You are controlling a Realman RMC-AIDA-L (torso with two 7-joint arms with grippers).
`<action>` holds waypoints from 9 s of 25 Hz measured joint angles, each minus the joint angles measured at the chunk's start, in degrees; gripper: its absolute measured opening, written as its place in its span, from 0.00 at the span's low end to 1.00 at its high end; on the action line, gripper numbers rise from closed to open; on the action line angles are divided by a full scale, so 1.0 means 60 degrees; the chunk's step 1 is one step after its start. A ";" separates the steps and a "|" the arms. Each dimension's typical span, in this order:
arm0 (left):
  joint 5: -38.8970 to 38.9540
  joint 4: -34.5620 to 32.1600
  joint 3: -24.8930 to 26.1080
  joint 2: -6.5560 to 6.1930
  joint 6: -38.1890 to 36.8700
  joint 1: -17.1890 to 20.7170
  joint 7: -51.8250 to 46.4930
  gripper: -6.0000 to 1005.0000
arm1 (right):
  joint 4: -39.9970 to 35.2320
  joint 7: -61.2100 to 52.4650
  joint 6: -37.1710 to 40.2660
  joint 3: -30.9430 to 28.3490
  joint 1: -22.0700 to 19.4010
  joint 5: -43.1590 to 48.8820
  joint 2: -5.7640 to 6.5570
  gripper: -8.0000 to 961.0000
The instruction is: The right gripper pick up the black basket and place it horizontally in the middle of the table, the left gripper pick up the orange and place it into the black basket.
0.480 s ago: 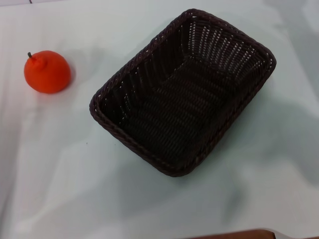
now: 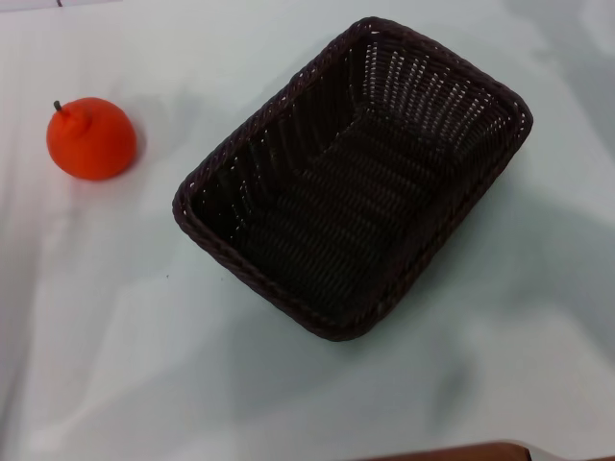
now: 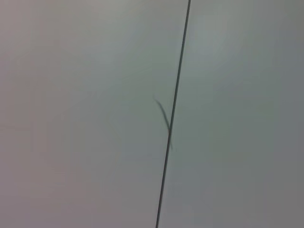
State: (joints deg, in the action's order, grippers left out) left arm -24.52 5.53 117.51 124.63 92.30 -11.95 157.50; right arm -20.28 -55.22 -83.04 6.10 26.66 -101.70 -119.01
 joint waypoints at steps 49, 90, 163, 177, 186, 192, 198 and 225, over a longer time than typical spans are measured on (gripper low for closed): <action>-0.0067 -0.0018 0.0011 0.0000 0.0017 0.0101 0.0029 0.78 | -0.5080 -1.3347 0.1331 0.6646 0.2969 1.1939 0.0200 0.54; -0.0083 0.0571 0.0495 -0.0158 -0.1977 -0.0783 0.0365 0.78 | -0.8783 -1.9430 0.2534 0.9553 -0.1979 0.8121 -0.0278 0.21; -0.0061 0.1798 -0.3404 -0.0603 -0.6906 -0.1828 -0.3148 0.19 | -0.8510 -1.6606 0.0675 0.5147 -0.0796 0.6725 -0.0018 0.75; -0.0113 0.3860 -0.3399 -0.0950 -0.6065 -0.0595 -0.4111 0.11 | -0.8415 -1.6394 0.0669 0.5124 -0.0795 0.6455 -0.0029 0.76; -0.1671 0.5595 -0.3579 -0.0663 -0.4220 -0.0226 -0.4670 0.05 | -0.7334 -1.4777 0.1389 0.4856 -0.0776 0.5255 -0.0008 0.76; -0.2879 0.5928 -0.4306 -0.0069 -0.4141 -0.0427 -0.4547 0.07 | -0.6303 -1.3397 0.1541 0.4232 -0.0728 0.4376 0.0033 0.76; -0.2441 0.5228 -0.4856 -0.0011 -0.4223 -0.0804 -0.4268 0.15 | -0.5804 -1.2413 0.1497 0.3702 -0.0726 0.4217 0.0039 0.76; 0.1468 0.1134 -0.0962 0.0003 -0.1863 -0.0266 -0.0615 0.91 | 0.0623 0.0706 0.1002 0.1035 -0.0645 -0.1383 -0.0087 0.76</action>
State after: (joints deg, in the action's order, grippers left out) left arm -15.71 12.34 111.74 124.65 81.12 -13.55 153.81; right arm -16.55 -50.99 -77.03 12.31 22.78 -110.00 -119.53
